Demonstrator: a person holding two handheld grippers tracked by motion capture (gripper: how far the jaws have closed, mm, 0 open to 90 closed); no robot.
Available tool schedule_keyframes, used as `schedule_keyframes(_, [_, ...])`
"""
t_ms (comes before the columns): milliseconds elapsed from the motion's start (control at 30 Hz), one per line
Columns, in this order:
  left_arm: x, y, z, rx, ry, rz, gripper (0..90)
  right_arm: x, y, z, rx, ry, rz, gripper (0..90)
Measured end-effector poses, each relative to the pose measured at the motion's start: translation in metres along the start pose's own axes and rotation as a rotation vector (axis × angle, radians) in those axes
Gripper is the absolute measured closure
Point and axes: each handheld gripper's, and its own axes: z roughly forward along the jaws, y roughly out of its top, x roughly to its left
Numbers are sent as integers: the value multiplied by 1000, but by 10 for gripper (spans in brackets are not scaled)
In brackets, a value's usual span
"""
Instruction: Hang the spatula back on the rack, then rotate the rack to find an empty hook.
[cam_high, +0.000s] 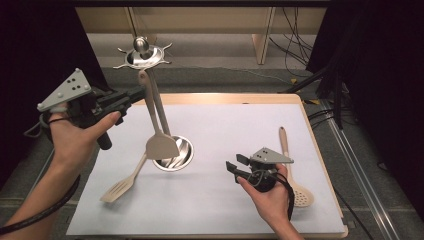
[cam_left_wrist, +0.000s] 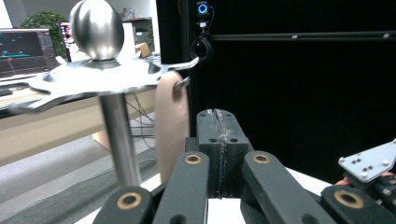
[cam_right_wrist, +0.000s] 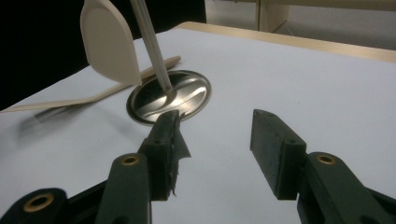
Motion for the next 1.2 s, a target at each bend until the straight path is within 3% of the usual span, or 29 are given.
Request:
schedule_keyframes(133, [-1,4,6,-14,2,-2,891,-3,-1,1,-12,-5,-21,534])
schedule_keyframes(167, [-2,5,7,-17,2,2,891,-1,-1,0,0,6,21,534])
schedule_keyframes(333, [-5,8,13,-35,3,-3,891,-2,-2,-5,6,-10,21,534])
schedule_keyframes(433, [-5,10,15,-45,9,-7,891,-3,-2,-5,-3,-20,-2,534])
schedule_keyframes(500, [-4,12,15,-51,14,-6,891,-3,-2,-4,-5,-8,6,534])
schedule_keyframes(533, [-4,13,16,-54,13,-6,891,0,-2,-3,-5,-6,34,534])
schedule_keyframes(567, [-4,14,16,-57,11,-9,891,-2,-2,-3,-5,1,17,535])
schedule_keyframes(600, [-3,15,16,-62,14,-11,891,0,-2,-4,-1,-4,45,534])
schedule_keyframes(633, [-3,15,16,-63,10,-19,891,-1,-3,-3,-5,-3,26,535])
schedule_keyframes(667, [-3,16,16,-65,14,-19,891,0,-3,-4,0,-1,38,535])
schedule_keyframes(700, [-2,16,16,-67,20,-14,891,-3,-2,-4,-7,-3,8,534])
schedule_keyframes(900, [-3,19,17,-72,21,-16,892,-1,-1,-4,4,-4,20,535])
schedule_keyframes(933, [-4,19,17,-72,20,-14,892,-3,-1,-2,-14,-3,-21,535])
schedule_keyframes(967, [-4,19,18,-71,19,-13,892,-1,0,-3,-9,1,-2,535])
schedule_keyframes(1200, [-3,21,25,-77,23,-11,891,-3,-3,0,5,6,6,534])
